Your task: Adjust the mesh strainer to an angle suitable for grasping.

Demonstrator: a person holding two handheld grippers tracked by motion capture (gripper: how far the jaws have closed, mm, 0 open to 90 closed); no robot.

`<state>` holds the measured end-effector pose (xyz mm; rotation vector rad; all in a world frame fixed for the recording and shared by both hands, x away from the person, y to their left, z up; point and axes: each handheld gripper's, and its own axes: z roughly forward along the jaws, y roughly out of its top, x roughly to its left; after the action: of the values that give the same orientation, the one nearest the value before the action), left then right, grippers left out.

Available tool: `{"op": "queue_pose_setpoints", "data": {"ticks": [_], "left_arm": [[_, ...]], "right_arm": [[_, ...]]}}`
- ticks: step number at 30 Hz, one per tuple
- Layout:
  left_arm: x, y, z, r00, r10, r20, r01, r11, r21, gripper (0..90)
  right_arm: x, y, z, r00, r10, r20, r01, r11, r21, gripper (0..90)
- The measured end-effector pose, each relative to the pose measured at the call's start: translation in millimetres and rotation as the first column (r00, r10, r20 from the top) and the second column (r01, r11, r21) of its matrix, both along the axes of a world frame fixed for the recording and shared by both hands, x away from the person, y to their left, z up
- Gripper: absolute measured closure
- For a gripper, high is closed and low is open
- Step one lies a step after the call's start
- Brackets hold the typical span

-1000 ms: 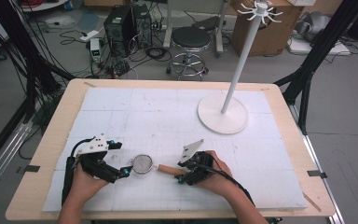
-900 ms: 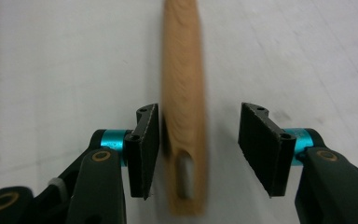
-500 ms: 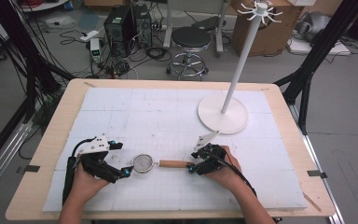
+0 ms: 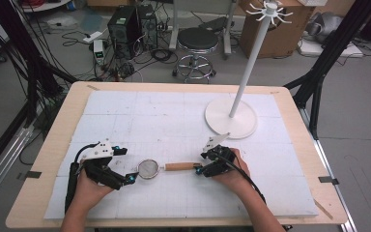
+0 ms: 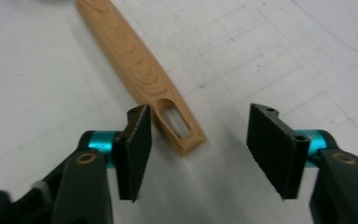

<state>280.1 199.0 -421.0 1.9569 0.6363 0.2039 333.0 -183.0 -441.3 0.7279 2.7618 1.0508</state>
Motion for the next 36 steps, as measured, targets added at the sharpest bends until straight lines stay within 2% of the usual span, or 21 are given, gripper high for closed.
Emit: {"op": "queue_pose_setpoints", "data": {"ticks": [1, 5, 8, 10, 15, 19, 23, 29, 31, 33, 36], "left_arm": [[-0.1, 0.1, -0.1, 1.0000, 0.002, -0.001, -0.002, 1.0000, -0.002, 1.8], [0.4, 1.0, -0.1, 1.0000, -0.004, 0.000, 0.004, 1.0000, -0.003, 1.8], [0.6, 0.7, -0.3, 1.0000, -0.003, -0.003, 0.003, 1.0000, -0.004, 1.8], [0.3, 0.4, 0.0, 1.0000, -0.002, -0.004, 0.002, 1.0000, -0.005, 1.8], [0.0, 0.1, 1.4, 1.0000, -0.003, 0.001, 0.003, 0.9999, -0.012, 1.8], [1.1, -0.6, 0.9, 0.9997, -0.014, -0.018, 0.014, 0.9998, -0.012, 1.8], [2.2, 0.1, 0.8, 0.9997, -0.018, -0.017, 0.018, 0.9997, -0.016, 1.8], [1.0, -2.1, 5.4, 0.9999, -0.014, -0.006, 0.014, 0.9996, -0.023, 1.7], [0.1, -4.0, 8.8, 0.9998, -0.017, 0.005, 0.017, 0.9995, -0.028, 1.8], [0.7, -4.3, 10.0, 0.9998, -0.018, 0.012, 0.019, 0.9993, -0.031, 1.8], [3.2, -3.6, 8.1, 0.9999, -0.013, 0.002, 0.013, 0.9995, -0.027, 1.7]], "right_arm": [[0.0, -2.4, 2.0, 0.9998, 0.002, -0.020, -0.001, 1.000, 0.029, 36.5], [-6.3, -15.3, 14.7, 0.9999, -0.015, 0.002, 0.015, 0.994, 0.109, 33.0], [-12.1, -27.9, 23.6, 0.9993, -0.026, 0.029, 0.021, 0.986, 0.164, 32.5], [-14.9, -36.6, 27.3, 0.9992, -0.014, 0.038, 0.005, 0.979, 0.206, 32.4], [-24.3, -62.3, 34.8, 0.9970, -0.054, 0.054, 0.039, 0.968, 0.247, 26.3], [-29.7, -80.7, 39.2, 0.9951, -0.078, 0.061, 0.058, 0.957, 0.285, 22.4], [-38.0, -94.0, 42.6, 0.9932, -0.064, 0.097, 0.032, 0.955, 0.294, 18.7], [-40.1, -107.3, 48.4, 0.9896, -0.079, 0.120, 0.030, 0.931, 0.363, 15.6], [-40.6, -109.3, 48.4, 0.9877, -0.081, 0.134, 0.027, 0.932, 0.362, 14.5], [-40.1, -111.2, 47.0, 0.9890, -0.082, 0.123, 0.031, 0.928, 0.372, 10.9], [-40.1, -114.3, 46.0, 0.9872, -0.090, 0.131, 0.035, 0.928, 0.372, 9.2]]}}
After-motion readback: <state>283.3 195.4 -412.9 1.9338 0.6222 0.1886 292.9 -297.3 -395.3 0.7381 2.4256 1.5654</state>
